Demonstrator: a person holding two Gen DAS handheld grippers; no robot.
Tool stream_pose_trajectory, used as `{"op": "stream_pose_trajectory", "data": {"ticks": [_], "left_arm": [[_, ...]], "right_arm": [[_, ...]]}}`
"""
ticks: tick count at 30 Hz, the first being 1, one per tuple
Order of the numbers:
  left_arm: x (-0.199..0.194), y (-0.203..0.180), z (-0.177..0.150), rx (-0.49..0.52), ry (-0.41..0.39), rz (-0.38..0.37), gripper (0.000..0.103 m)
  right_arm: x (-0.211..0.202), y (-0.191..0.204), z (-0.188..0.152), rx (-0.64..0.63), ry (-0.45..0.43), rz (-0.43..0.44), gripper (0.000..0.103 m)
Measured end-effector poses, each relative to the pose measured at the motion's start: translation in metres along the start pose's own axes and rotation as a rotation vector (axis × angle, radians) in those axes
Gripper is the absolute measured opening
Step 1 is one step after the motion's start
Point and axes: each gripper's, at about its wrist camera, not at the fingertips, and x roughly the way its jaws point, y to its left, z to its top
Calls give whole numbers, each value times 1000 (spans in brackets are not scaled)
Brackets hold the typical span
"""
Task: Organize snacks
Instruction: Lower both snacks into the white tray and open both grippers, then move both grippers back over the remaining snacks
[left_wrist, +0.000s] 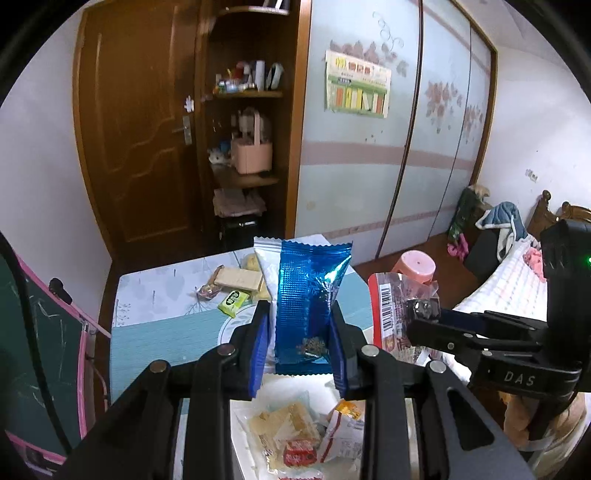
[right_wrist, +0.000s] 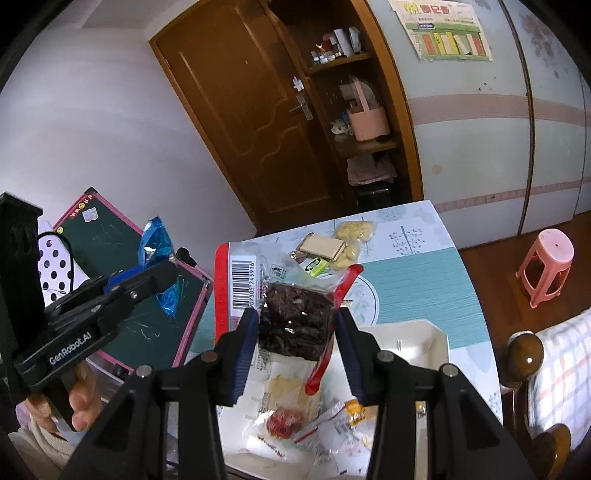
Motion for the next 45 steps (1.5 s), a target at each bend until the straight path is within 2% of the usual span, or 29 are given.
{"op": "stream_pose_trajectory", "data": {"ticks": [6, 14, 19, 27, 28, 29, 30, 32, 35, 45], "left_arm": [[-6, -8, -34, -33, 10, 3, 28], [18, -14, -73, -1, 75, 95, 28], [36, -19, -89, 1, 135, 93, 28], [52, -19, -102, 3, 185, 119, 29], [55, -18, -103, -1, 195, 130, 31], [57, -16, -103, -5, 203, 137, 43], [58, -15, -104, -9, 210, 142, 72], [58, -12, -106, -27, 205, 167, 98], [55, -9, -106, -37, 188, 157, 98], [62, -6, -113, -52, 219, 145, 98]], "right_arm": [[-8, -2, -25, -8, -17, -54, 43], [5, -9, -50, -41, 23, -133, 43], [18, -13, -65, -57, 72, -169, 43], [36, -9, -85, -95, 155, -194, 46], [37, -8, -87, -97, 159, -199, 46], [37, -8, -88, -98, 160, -199, 46], [37, -8, -89, -97, 161, -201, 46], [38, -8, -88, -93, 160, -211, 51], [38, -7, -89, -87, 156, -212, 56], [44, -6, -91, -84, 182, -207, 56]]}}
